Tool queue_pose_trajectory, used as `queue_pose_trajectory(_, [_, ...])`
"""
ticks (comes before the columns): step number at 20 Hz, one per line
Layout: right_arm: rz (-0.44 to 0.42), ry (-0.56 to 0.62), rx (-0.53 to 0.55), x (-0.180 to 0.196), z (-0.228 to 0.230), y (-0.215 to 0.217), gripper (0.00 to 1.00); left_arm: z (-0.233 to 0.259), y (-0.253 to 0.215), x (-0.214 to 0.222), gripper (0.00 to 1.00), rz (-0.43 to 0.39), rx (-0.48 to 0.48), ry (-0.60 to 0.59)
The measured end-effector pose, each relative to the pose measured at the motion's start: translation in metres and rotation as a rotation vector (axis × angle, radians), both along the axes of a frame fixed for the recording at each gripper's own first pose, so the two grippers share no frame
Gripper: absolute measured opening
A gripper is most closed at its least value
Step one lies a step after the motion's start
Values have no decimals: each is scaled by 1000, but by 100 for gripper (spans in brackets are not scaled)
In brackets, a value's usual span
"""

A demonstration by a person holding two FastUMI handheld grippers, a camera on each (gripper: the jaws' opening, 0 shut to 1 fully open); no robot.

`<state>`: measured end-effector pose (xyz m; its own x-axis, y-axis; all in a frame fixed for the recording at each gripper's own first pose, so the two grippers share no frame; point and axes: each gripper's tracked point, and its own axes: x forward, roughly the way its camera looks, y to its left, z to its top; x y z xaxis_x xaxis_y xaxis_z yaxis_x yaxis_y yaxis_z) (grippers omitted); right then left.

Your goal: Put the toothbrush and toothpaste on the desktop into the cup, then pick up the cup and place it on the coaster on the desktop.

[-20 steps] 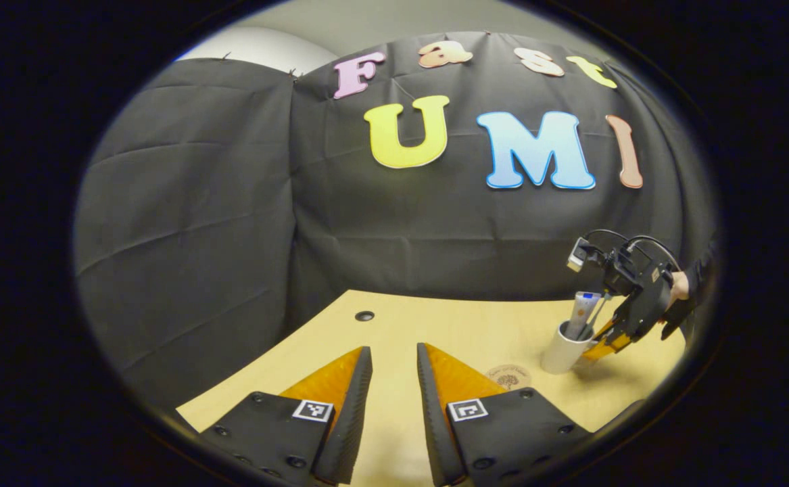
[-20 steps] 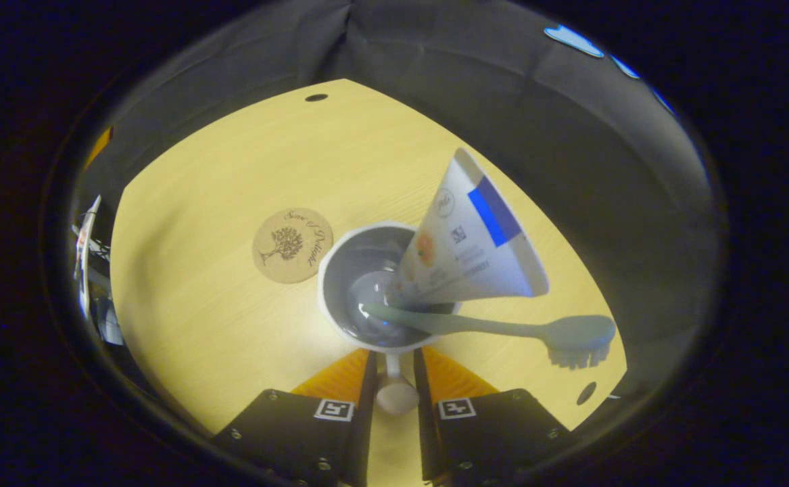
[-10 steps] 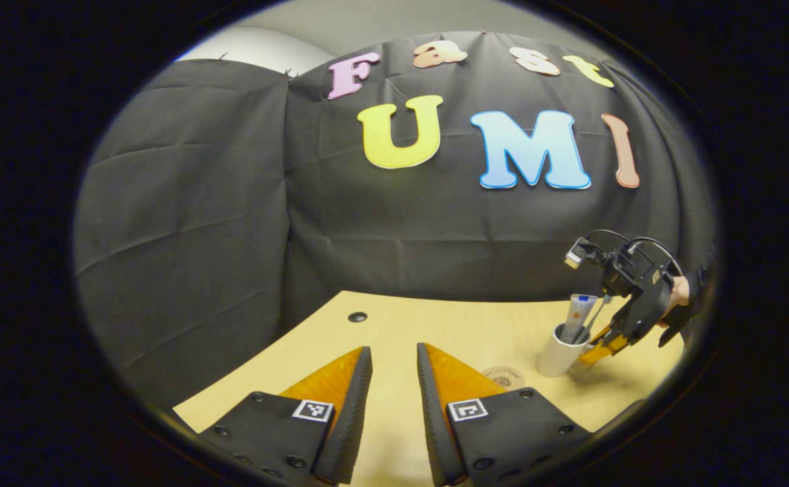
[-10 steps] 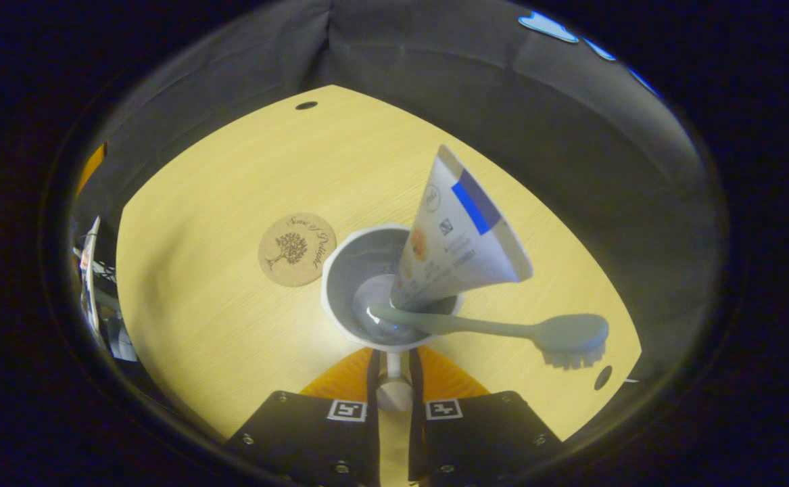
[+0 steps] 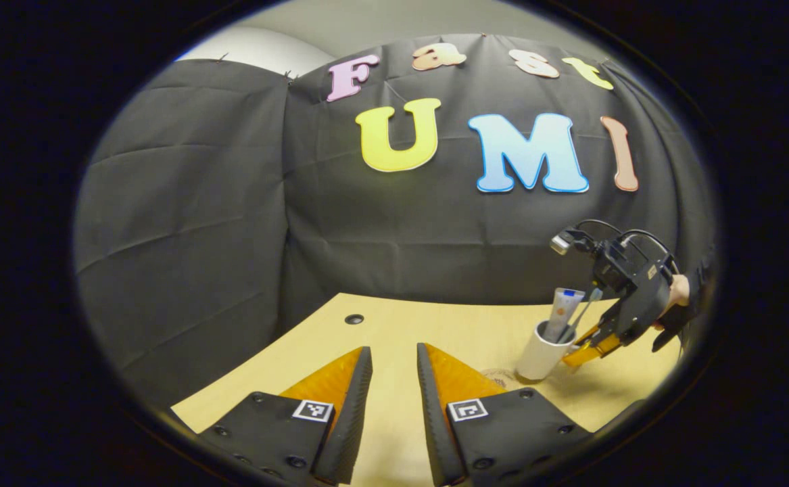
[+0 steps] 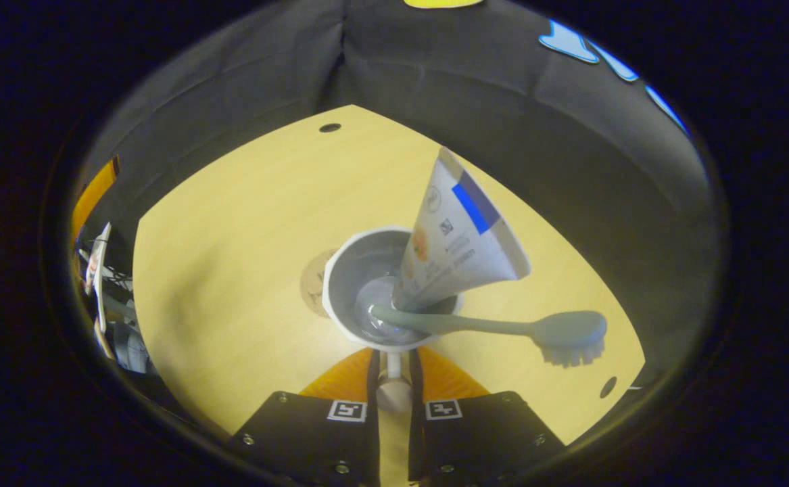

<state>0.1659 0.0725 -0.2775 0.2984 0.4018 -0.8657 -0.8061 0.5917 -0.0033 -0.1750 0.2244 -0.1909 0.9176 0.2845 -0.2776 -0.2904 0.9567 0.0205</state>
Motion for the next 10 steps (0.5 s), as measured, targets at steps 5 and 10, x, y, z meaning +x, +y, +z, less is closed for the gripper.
queue_pose_trajectory(5, [67,6,19,-15,-2,47,17,5,8,-9,51,21,6,-8])
queue_pose_trajectory(10, [106,5,-16,-21,-6,52,17,8,23,-23,45,65,0,-19])
